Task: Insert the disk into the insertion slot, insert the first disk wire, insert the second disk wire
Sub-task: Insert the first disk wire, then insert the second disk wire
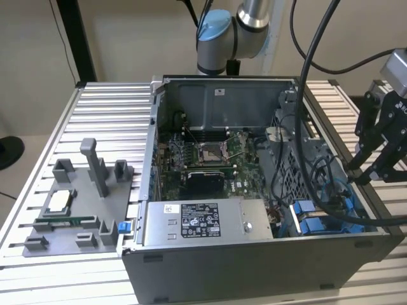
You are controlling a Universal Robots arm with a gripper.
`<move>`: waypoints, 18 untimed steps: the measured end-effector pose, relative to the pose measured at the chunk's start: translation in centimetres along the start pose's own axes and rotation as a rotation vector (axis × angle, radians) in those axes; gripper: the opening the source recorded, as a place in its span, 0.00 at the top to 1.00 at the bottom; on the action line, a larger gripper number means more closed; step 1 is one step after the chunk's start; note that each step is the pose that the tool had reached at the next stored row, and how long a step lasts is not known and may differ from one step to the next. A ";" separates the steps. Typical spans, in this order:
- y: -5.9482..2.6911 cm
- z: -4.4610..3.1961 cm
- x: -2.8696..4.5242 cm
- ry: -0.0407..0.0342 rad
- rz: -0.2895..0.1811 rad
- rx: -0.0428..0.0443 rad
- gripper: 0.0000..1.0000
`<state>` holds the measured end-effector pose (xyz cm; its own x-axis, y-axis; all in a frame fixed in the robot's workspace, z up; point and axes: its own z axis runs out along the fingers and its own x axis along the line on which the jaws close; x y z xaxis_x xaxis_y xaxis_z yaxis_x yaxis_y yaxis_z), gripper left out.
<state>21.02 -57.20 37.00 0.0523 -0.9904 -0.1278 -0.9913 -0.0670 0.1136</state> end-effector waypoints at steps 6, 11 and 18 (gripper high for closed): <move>-0.08 0.20 0.03 -0.0125 -0.032 -0.0084 0.00; -0.14 0.30 0.05 -0.0460 -0.043 -0.0097 1.00; -0.34 0.27 0.10 -0.0491 -0.042 -0.0132 1.00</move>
<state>21.33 -57.25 36.68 0.0879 -0.9796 -0.1809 -0.9866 -0.1107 0.1201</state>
